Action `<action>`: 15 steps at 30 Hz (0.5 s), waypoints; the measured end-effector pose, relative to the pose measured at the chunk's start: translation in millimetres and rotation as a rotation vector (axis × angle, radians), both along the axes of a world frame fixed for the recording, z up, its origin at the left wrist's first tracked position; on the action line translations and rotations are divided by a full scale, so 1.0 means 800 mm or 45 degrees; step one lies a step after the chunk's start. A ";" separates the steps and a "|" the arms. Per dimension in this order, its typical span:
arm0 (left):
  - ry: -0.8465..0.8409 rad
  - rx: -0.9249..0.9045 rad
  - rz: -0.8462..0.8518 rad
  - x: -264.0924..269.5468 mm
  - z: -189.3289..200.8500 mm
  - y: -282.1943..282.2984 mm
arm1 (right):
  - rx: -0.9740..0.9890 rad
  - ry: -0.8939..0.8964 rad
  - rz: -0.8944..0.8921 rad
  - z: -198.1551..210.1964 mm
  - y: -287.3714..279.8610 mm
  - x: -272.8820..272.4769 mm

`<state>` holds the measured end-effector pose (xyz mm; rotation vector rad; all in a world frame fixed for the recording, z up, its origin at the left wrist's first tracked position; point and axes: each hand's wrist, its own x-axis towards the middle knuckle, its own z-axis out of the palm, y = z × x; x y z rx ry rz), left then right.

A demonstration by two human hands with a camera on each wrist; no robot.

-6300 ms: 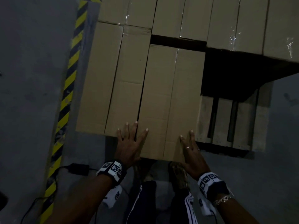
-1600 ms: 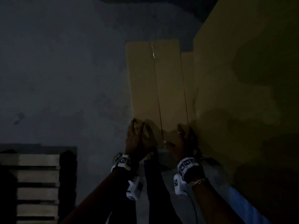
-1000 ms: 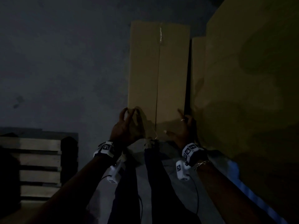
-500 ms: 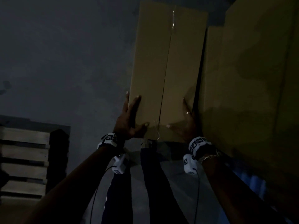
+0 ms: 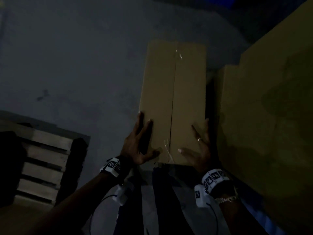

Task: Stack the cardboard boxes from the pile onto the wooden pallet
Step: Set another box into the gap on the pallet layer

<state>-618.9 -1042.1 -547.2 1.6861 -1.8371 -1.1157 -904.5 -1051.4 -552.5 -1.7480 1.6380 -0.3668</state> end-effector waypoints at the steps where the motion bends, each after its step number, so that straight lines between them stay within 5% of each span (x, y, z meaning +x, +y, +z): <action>1: -0.012 -0.009 0.012 0.006 0.015 0.005 | -0.019 -0.007 0.028 0.015 -0.003 0.004; 15: -0.125 -0.165 0.383 0.084 0.171 0.123 | -0.057 -0.177 0.484 0.159 -0.002 0.103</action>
